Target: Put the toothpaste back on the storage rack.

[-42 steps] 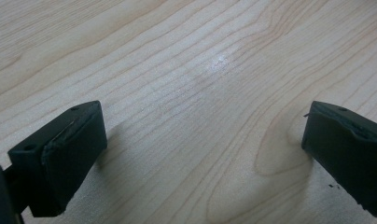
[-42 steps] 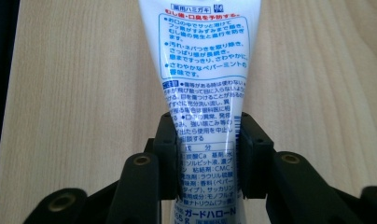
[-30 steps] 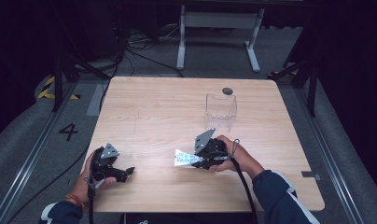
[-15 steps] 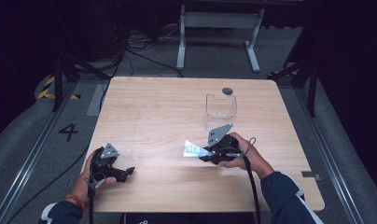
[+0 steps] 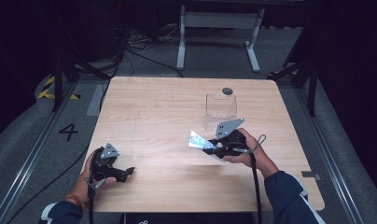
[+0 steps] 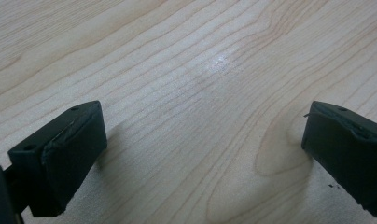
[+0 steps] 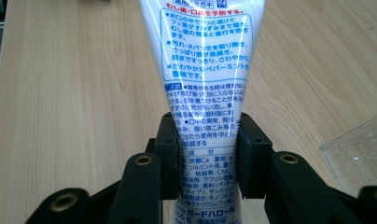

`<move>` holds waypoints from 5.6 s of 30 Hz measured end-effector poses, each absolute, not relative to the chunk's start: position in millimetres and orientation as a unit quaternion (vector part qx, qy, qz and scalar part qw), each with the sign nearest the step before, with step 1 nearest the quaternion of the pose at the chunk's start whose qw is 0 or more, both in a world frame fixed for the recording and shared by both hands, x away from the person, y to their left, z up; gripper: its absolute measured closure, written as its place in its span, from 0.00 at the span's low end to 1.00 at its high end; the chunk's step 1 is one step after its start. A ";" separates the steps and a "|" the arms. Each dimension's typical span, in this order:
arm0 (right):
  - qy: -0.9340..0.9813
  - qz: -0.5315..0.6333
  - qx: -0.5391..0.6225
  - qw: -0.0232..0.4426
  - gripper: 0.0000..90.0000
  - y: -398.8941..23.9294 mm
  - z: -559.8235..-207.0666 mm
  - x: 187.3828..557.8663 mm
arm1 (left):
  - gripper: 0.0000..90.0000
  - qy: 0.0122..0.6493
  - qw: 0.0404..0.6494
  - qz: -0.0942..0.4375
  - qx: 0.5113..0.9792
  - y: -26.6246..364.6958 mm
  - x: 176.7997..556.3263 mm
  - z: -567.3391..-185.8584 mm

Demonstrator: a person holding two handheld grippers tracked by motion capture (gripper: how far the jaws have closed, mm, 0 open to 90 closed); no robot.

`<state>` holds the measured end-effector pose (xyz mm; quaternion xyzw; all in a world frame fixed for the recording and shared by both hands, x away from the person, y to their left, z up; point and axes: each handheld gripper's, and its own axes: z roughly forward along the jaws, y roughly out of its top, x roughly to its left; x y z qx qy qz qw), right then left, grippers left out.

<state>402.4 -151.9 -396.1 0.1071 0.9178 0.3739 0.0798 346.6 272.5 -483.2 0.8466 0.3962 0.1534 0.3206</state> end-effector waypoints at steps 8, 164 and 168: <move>0.909 0.391 0.114 0.092 0.75 -156.9 -387.8 404.9 | 0.00 0.396 0.321 0.153 0.846 272.5 346.6 -483.2; 0.822 0.444 0.298 0.196 0.74 -206.0 -389.5 517.0 | 0.00 0.396 0.321 0.153 0.846 272.5 346.6 -483.3; 0.821 0.445 0.300 0.195 0.74 -207.3 -391.7 516.3 | 0.00 0.396 0.321 0.153 0.846 272.5 346.6 -483.3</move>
